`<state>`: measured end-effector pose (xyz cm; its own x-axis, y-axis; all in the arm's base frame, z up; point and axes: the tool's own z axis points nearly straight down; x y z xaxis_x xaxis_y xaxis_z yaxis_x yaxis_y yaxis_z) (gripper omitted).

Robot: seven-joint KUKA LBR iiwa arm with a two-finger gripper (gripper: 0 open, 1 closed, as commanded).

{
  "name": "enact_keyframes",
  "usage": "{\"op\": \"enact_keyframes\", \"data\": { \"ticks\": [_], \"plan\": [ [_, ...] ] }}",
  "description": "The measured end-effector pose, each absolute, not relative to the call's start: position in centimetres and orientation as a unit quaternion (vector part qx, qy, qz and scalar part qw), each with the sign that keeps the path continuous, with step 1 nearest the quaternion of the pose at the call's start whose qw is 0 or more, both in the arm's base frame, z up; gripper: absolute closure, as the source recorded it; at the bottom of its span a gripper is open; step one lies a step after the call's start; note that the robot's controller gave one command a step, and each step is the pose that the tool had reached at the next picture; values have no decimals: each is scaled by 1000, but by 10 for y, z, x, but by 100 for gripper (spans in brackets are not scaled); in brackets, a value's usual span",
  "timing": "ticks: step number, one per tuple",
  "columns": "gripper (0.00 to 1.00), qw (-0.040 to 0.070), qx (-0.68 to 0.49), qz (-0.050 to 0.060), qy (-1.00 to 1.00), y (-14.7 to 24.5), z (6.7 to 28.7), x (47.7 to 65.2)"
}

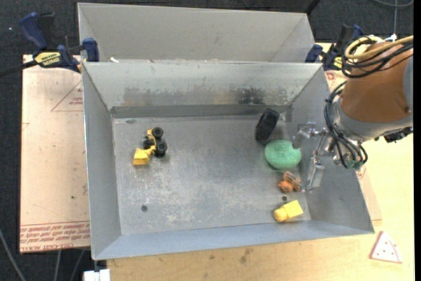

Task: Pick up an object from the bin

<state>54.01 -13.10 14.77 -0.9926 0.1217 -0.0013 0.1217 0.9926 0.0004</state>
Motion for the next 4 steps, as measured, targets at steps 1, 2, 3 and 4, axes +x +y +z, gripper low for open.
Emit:
{"op": "enact_keyframes", "data": {
  "ticks": [1, 2, 3, 4],
  "plan": [
    [0, 1, 61, 0, 998, -131, 148, 540],
    [0, 1, 59, 0, 998, -131, 146, 541],
    [0, -1, 35, 1, 999, -131, 118, 540],
    [0, 2, 9, 0, 1000, -120, 104, 547]
  ]
}}
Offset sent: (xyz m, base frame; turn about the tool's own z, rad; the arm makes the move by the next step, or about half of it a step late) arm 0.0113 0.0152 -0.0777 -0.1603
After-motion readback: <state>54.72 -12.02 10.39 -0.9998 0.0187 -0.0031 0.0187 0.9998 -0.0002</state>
